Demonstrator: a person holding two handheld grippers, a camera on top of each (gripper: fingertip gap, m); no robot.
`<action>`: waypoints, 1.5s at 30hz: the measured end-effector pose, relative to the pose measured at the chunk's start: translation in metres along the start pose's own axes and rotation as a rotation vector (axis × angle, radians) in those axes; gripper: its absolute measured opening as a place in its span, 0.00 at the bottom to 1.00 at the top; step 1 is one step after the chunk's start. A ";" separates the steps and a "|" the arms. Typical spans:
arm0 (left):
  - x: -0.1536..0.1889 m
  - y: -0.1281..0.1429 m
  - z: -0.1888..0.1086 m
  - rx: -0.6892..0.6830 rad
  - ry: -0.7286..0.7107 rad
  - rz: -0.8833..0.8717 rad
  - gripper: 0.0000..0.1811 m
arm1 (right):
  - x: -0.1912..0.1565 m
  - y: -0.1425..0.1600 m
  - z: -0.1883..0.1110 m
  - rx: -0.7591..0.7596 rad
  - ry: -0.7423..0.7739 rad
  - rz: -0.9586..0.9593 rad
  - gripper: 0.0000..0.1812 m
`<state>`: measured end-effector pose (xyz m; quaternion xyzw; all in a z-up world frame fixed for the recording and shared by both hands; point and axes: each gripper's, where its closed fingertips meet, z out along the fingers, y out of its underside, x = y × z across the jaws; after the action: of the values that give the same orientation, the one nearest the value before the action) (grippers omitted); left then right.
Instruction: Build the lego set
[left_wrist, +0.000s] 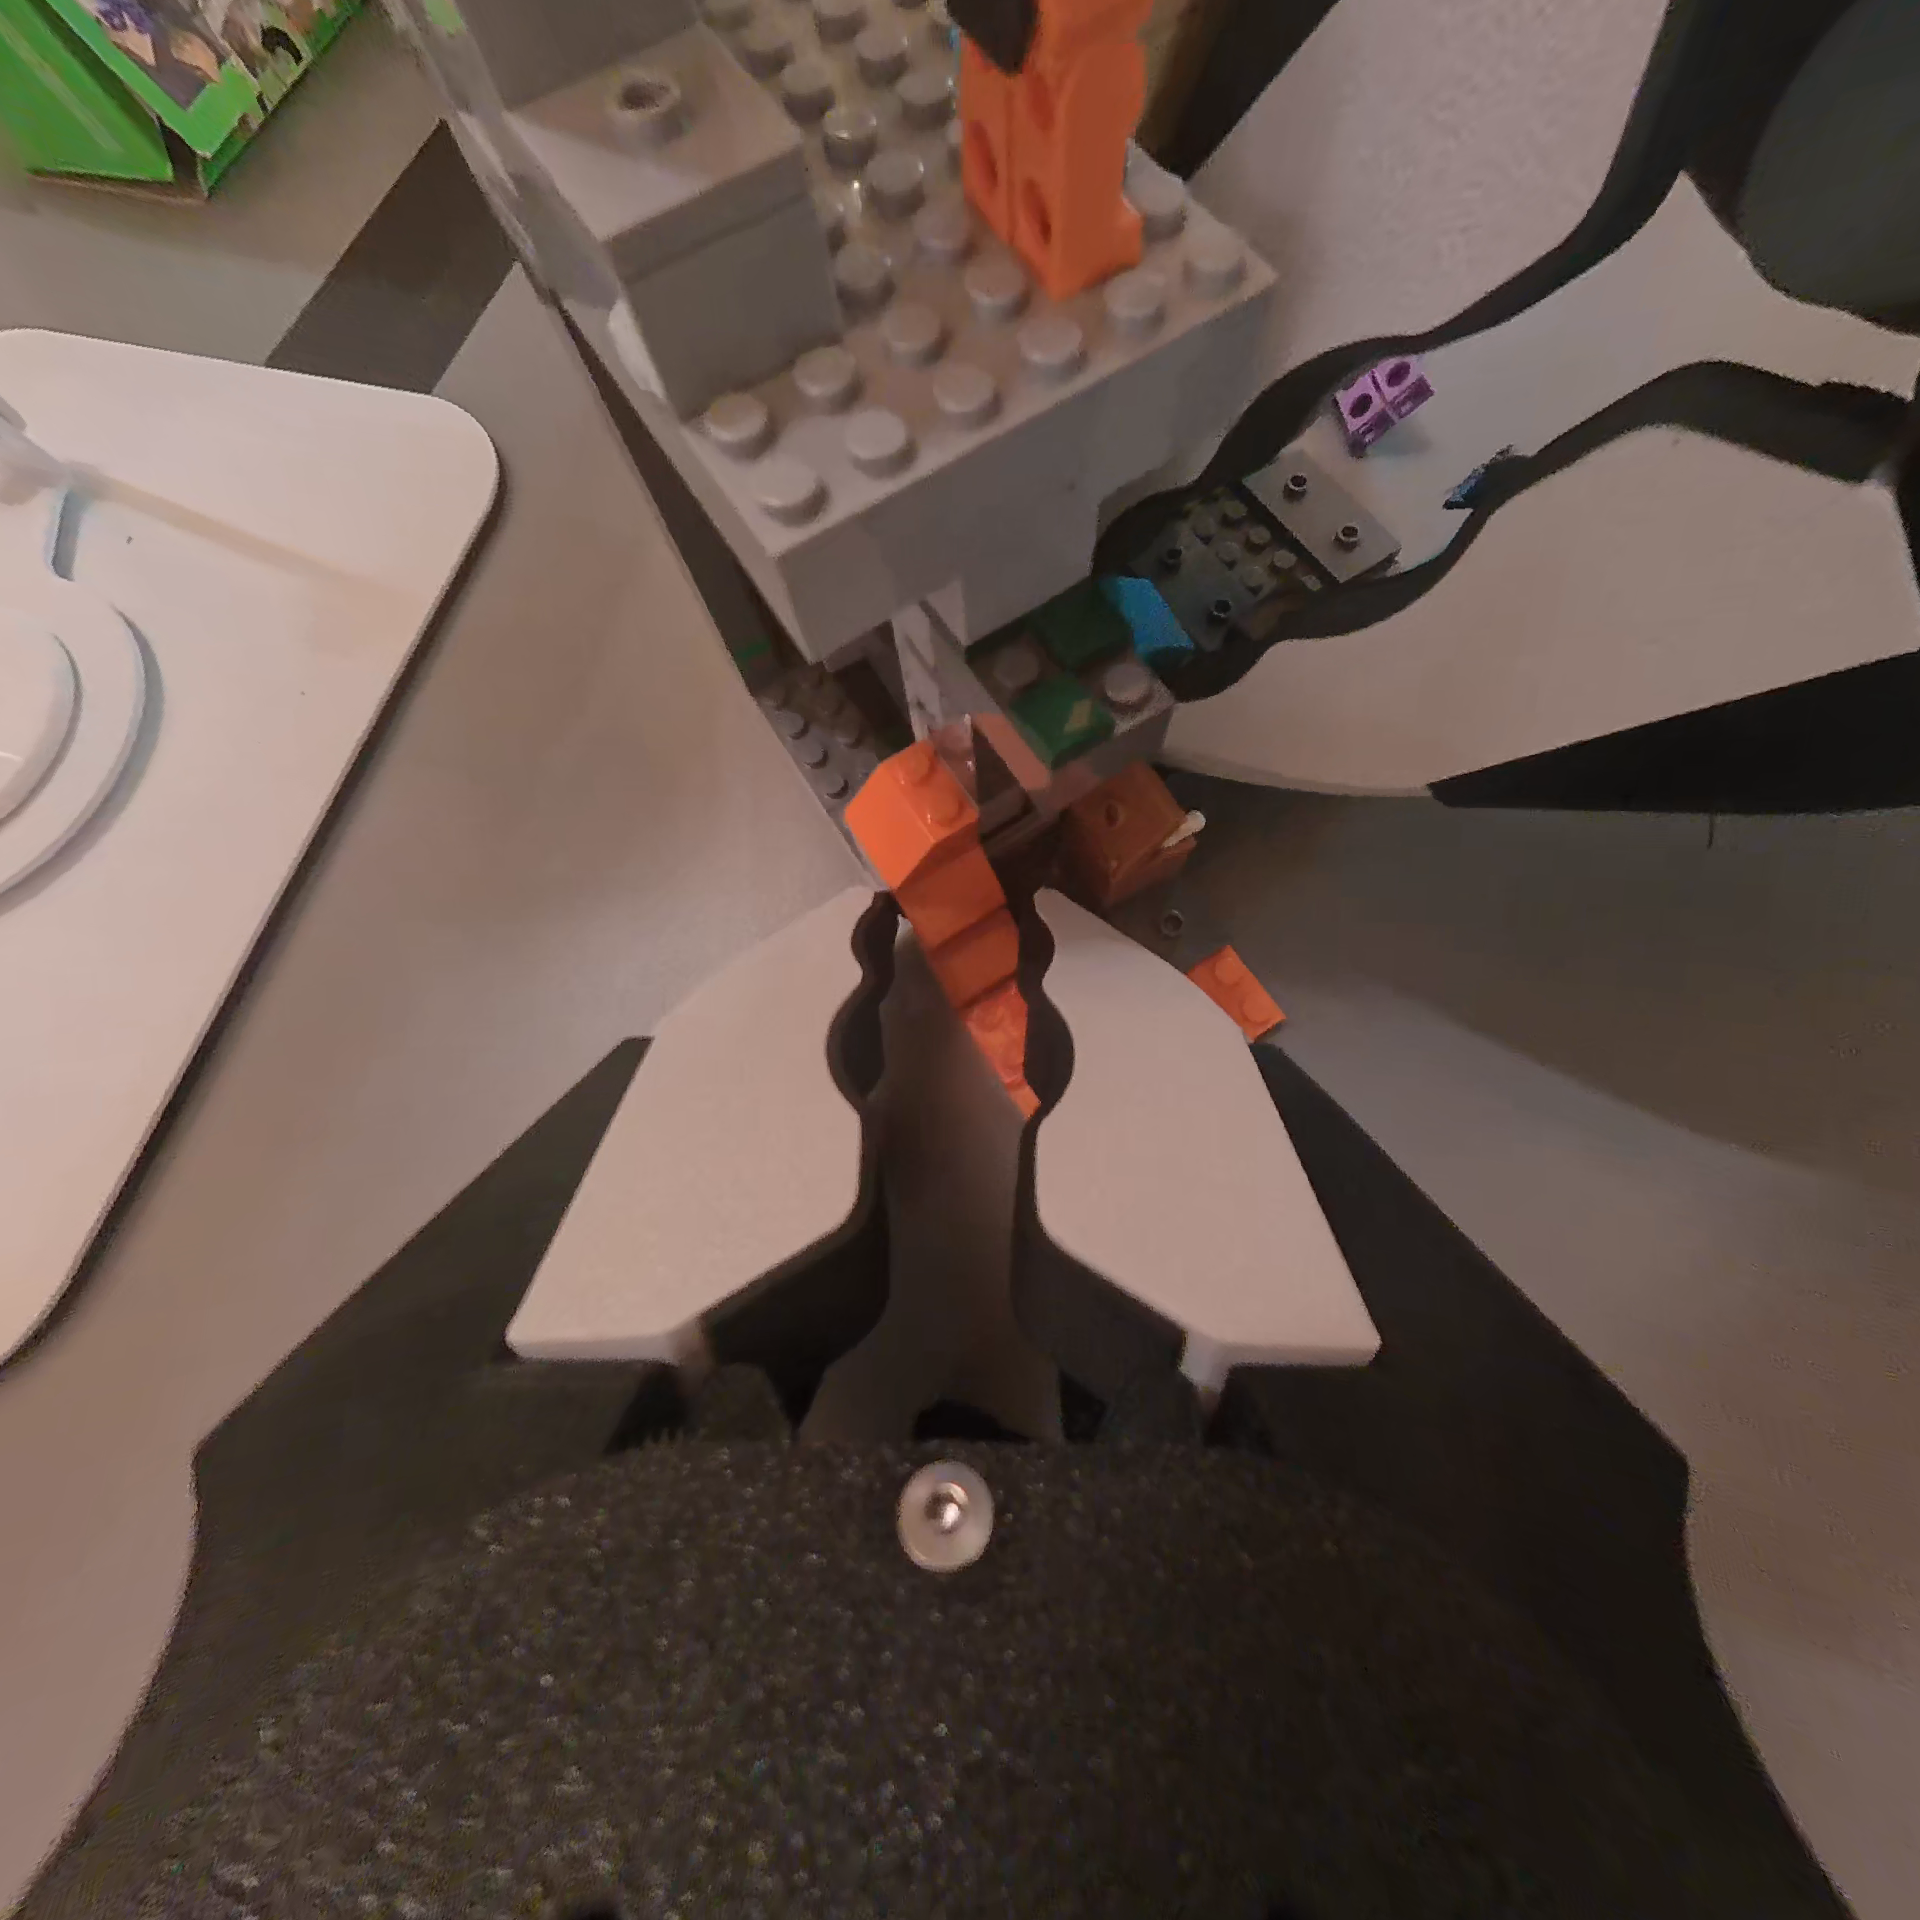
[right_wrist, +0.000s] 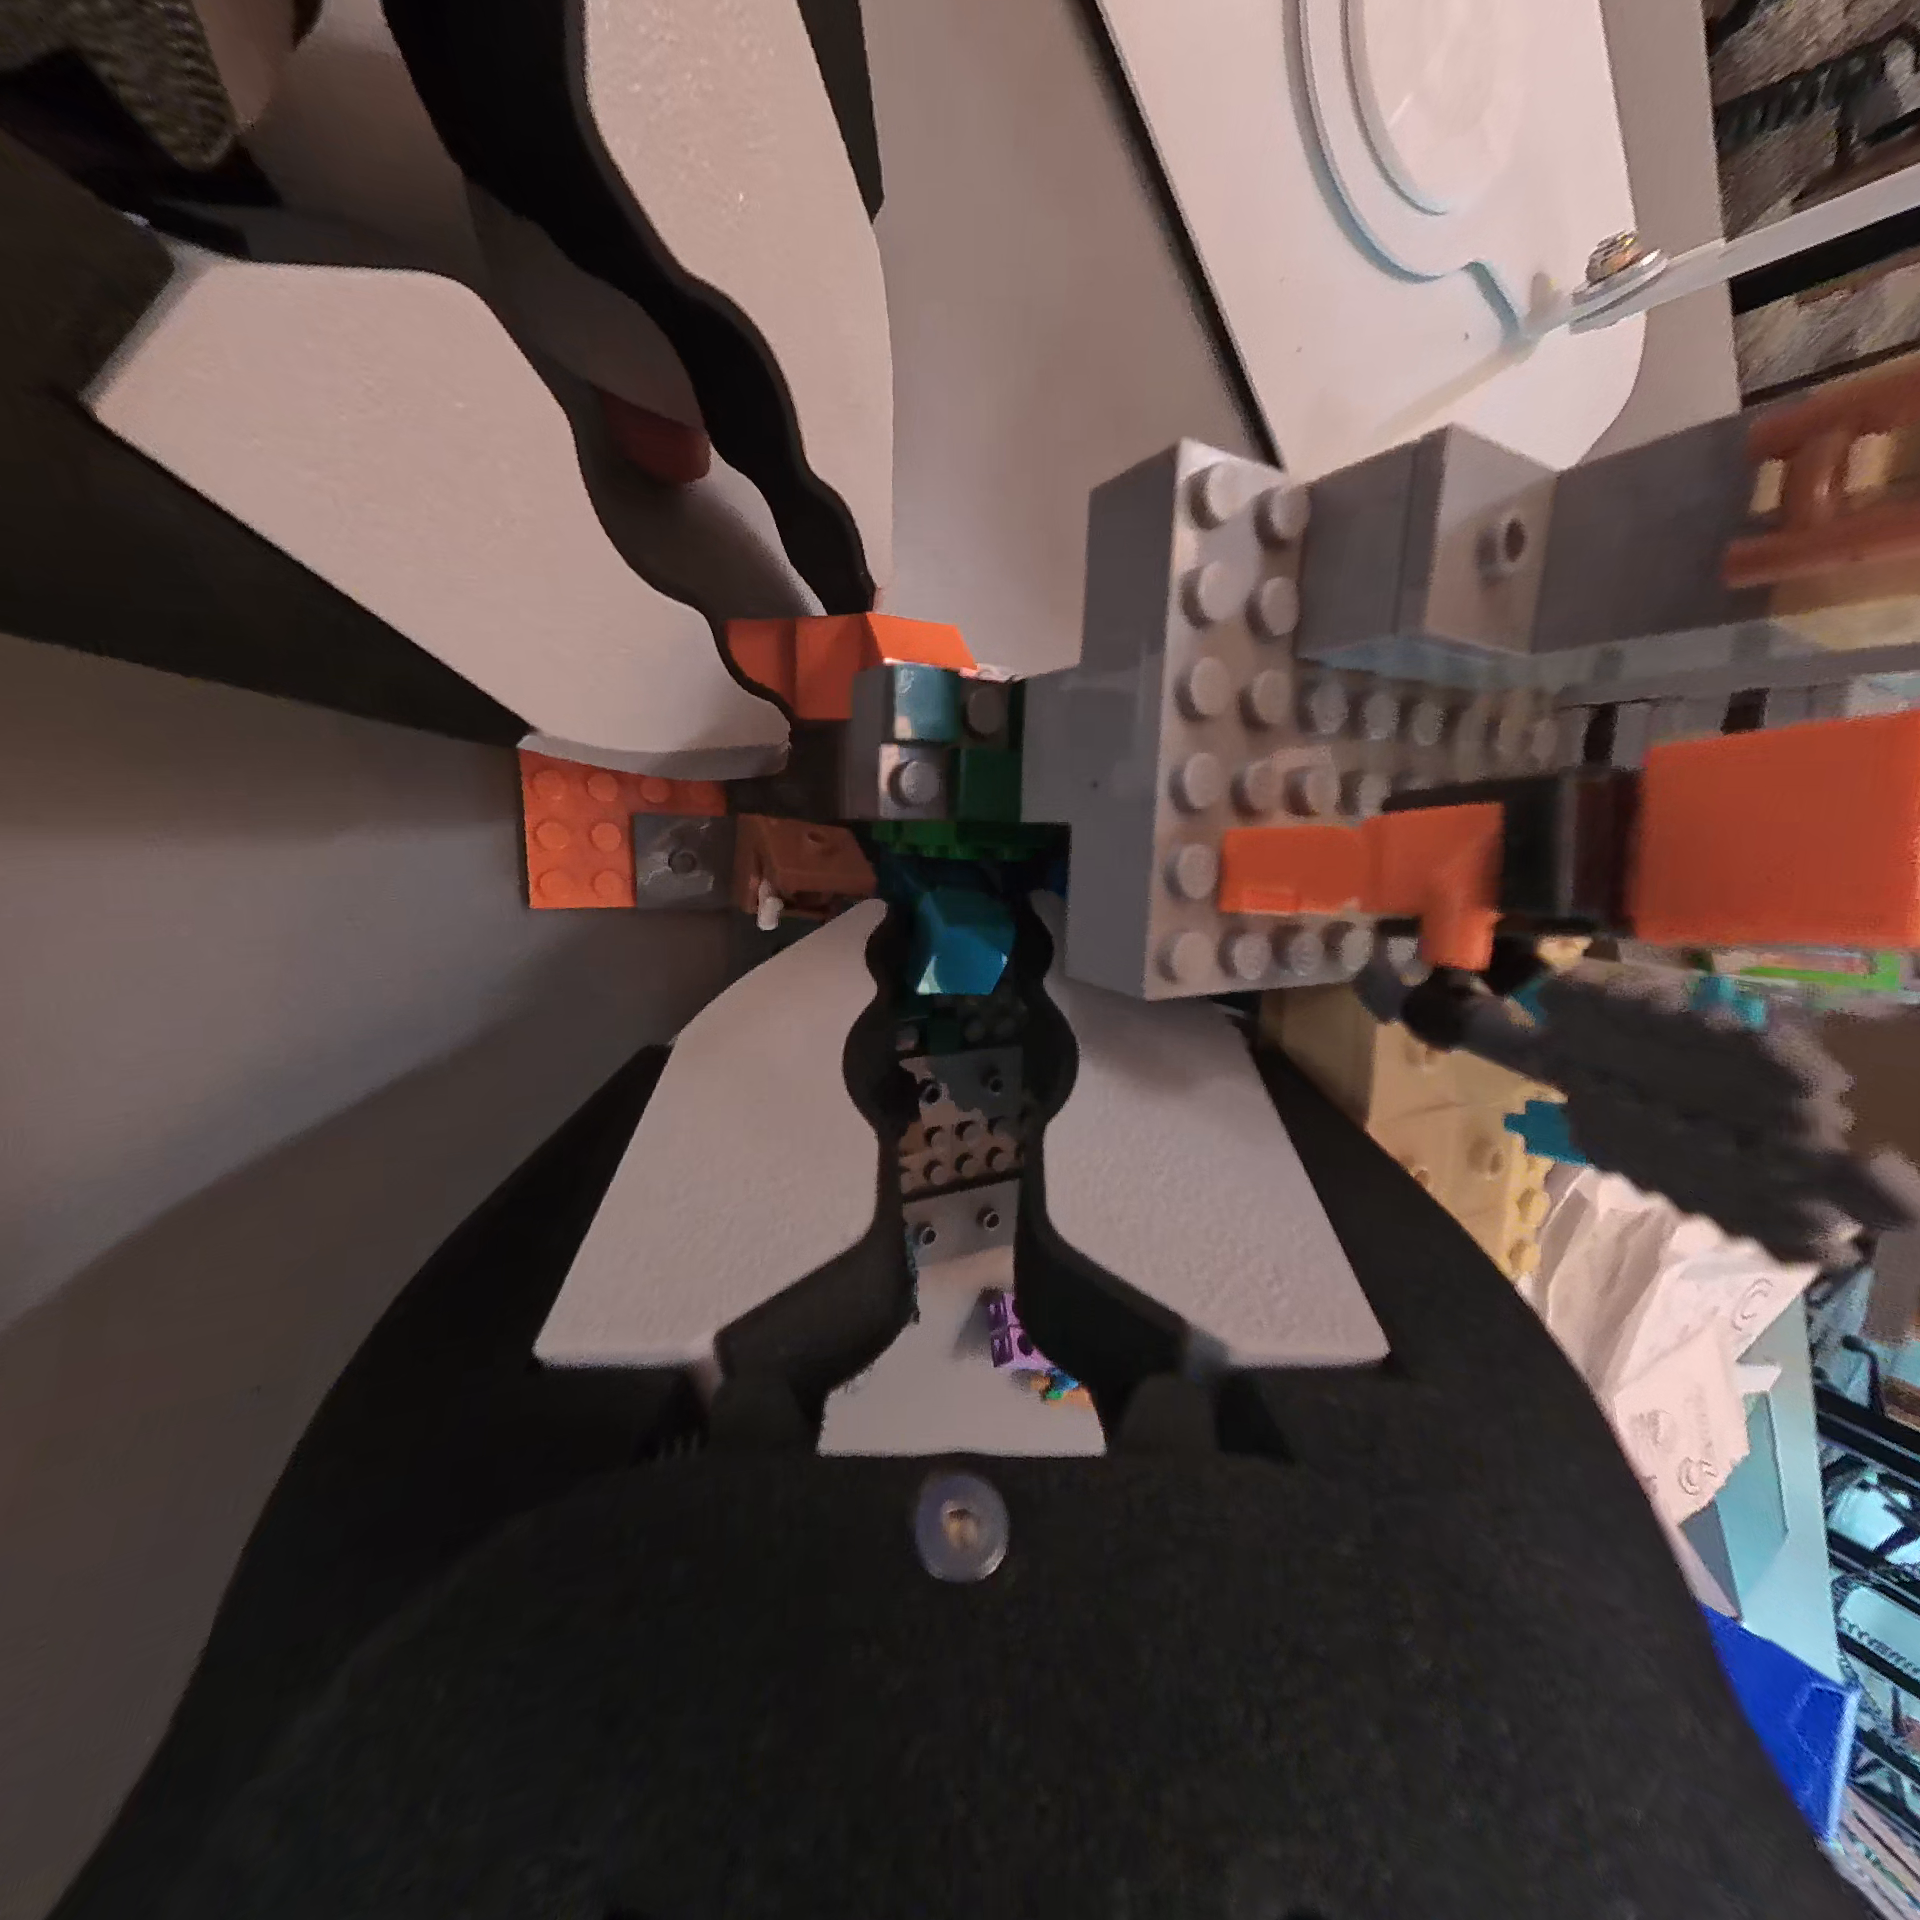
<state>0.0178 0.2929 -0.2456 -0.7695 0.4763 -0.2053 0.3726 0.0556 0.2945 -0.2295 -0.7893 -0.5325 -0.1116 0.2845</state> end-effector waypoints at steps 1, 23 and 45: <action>0.000 0.000 0.000 0.000 0.004 -0.007 0.12 | 0.000 0.000 0.001 -0.003 -0.004 0.004 0.10; -0.001 0.000 0.000 -0.002 -0.004 -0.007 0.12 | 0.000 0.003 0.003 -0.008 -0.001 0.028 0.10; -0.003 0.000 0.000 0.001 -0.008 0.005 0.13 | 0.007 0.014 -0.053 0.237 -0.036 0.136 0.14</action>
<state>0.0169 0.2954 -0.2459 -0.7690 0.4765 -0.2017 0.3753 0.0779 0.2659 -0.1872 -0.7864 -0.4921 -0.0144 0.3731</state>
